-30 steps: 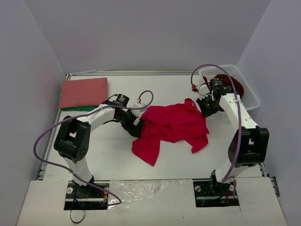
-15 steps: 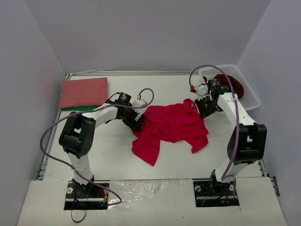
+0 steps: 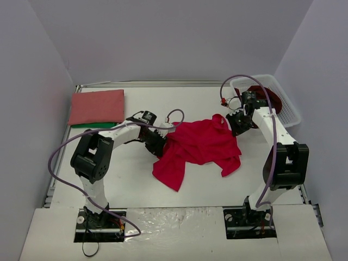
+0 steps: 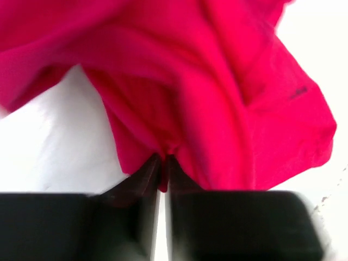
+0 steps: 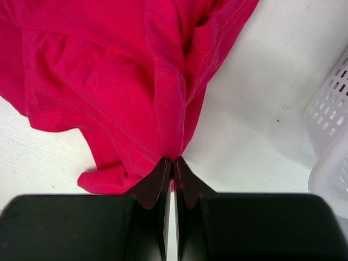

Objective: Fold and stack the t-shirts

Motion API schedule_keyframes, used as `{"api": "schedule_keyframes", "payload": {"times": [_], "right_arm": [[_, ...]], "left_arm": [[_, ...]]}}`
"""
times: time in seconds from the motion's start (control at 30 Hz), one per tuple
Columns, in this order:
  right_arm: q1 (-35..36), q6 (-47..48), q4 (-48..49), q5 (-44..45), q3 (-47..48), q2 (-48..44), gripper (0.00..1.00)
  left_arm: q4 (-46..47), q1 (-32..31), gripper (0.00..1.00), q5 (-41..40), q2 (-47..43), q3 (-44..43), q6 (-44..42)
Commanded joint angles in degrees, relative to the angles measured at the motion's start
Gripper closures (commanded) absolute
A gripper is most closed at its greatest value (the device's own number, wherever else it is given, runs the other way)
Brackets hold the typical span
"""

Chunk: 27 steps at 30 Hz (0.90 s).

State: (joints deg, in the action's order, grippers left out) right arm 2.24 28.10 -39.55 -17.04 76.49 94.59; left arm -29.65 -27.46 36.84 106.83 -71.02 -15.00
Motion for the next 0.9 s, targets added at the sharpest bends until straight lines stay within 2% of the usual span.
{"api": "schedule_keyframes", "payload": {"times": [0.0,0.1,0.23,0.37,0.47,0.6,0.87], "right_arm": [[-0.57,-0.59,-0.88,-0.72,-0.81,-1.42,1.00],[-0.75,-0.50,-0.79,-0.54,-1.52,-2.21,1.00],[-1.27,-0.24,-0.79,-0.02,-1.96,-3.62,1.00],[-1.98,0.20,-0.88,0.08,-1.96,-5.28,1.00],[-3.99,0.73,-1.06,0.43,-2.04,-6.08,1.00],[-4.70,1.17,-1.06,0.51,-2.13,-6.52,1.00],[-4.79,1.08,-0.97,0.43,-1.61,-5.29,1.00]], "left_arm": [[-1.73,-3.73,0.97,-0.70,-0.83,0.97,-0.38],[-2.51,-4.09,0.98,-2.64,-1.00,0.37,-0.81],[-6.72,-2.34,0.97,-9.05,-3.81,-2.97,-3.53],[-12.00,2.93,0.98,-15.21,-8.64,-7.54,-6.61],[-16.75,8.11,0.98,-16.18,-11.81,-10.36,-9.33],[-19.39,13.12,0.98,-17.76,-16.29,-10.19,-12.32],[-19.49,15.33,0.97,-19.96,-18.32,-6.50,-14.09]]}}
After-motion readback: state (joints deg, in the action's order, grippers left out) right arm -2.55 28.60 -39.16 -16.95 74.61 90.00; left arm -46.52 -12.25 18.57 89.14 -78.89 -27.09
